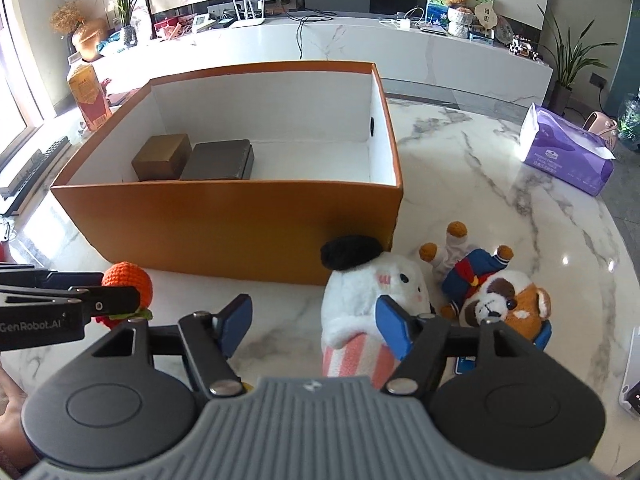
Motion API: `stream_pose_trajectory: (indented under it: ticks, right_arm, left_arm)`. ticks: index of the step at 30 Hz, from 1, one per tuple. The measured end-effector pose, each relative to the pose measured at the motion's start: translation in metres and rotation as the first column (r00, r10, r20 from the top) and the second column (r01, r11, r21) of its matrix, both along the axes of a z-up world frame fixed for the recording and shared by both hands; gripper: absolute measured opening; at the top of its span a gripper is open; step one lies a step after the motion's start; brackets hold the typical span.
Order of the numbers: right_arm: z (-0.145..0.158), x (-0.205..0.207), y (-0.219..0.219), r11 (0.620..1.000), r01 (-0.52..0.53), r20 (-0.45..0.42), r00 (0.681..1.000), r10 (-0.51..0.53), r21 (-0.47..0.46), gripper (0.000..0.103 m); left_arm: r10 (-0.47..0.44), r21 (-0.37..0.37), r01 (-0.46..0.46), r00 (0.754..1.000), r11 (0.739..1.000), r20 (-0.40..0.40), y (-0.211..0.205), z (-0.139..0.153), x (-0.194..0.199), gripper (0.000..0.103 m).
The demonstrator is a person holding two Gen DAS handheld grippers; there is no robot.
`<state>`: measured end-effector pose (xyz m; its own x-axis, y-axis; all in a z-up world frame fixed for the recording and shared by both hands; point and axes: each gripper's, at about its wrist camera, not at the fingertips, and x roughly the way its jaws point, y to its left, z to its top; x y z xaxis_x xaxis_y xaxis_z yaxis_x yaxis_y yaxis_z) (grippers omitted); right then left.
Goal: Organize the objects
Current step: 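Close left tool on orange crocheted fruit while right tool grasps white plush dog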
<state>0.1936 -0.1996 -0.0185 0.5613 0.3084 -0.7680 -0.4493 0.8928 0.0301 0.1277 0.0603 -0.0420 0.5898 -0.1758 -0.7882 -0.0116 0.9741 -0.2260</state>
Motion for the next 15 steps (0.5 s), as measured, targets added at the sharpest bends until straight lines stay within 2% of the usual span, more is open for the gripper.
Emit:
stream_pose_trajectory:
  ticks: [4, 8, 15]
  right_arm:
    - [0.007, -0.001, -0.006, 0.999, 0.007, 0.003, 1.000, -0.007, 0.040, 0.072]
    - [0.010, 0.005, -0.016, 0.998, 0.046, 0.013, 0.999, -0.046, 0.041, 0.074]
    - [-0.012, 0.021, -0.026, 0.998, 0.064, -0.083, 0.995, -0.061, 0.028, 0.077]
  left_arm:
    - [-0.027, -0.012, 0.027, 1.000, 1.000, 0.010, -0.007, 0.006, 0.001, 0.046]
    - [-0.046, -0.028, 0.046, 0.999, 0.999, 0.015, -0.016, 0.008, 0.001, 0.046]
    - [-0.067, -0.038, 0.067, 0.998, 0.997, 0.005, -0.026, 0.005, 0.002, 0.046]
